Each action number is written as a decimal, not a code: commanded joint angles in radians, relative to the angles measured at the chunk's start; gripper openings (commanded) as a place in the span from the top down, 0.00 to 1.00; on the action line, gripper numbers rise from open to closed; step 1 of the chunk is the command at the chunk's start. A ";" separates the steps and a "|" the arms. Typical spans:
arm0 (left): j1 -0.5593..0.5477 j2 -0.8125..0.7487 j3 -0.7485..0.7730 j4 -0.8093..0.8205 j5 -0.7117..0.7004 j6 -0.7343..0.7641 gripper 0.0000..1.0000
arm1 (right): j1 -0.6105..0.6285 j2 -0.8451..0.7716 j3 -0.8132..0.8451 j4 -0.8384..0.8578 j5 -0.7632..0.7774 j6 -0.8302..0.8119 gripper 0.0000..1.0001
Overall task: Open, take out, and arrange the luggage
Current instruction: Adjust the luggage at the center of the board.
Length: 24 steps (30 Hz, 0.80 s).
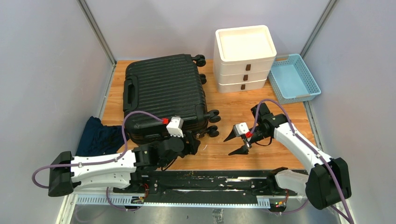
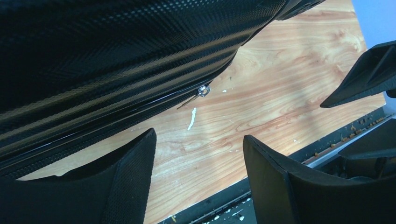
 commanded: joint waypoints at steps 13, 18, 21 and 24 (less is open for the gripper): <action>-0.013 0.079 -0.141 0.386 -0.150 0.088 0.30 | -0.012 0.003 -0.010 -0.010 0.007 -0.006 0.37; -0.013 0.149 -0.148 0.437 -0.151 0.050 0.33 | -0.012 0.001 -0.010 -0.010 0.007 -0.006 0.37; -0.014 0.189 -0.153 0.483 -0.157 0.040 0.34 | -0.012 0.000 -0.010 -0.009 0.007 -0.006 0.37; -0.013 0.218 -0.161 0.526 -0.170 0.043 0.37 | -0.012 0.001 -0.010 -0.010 0.008 -0.006 0.37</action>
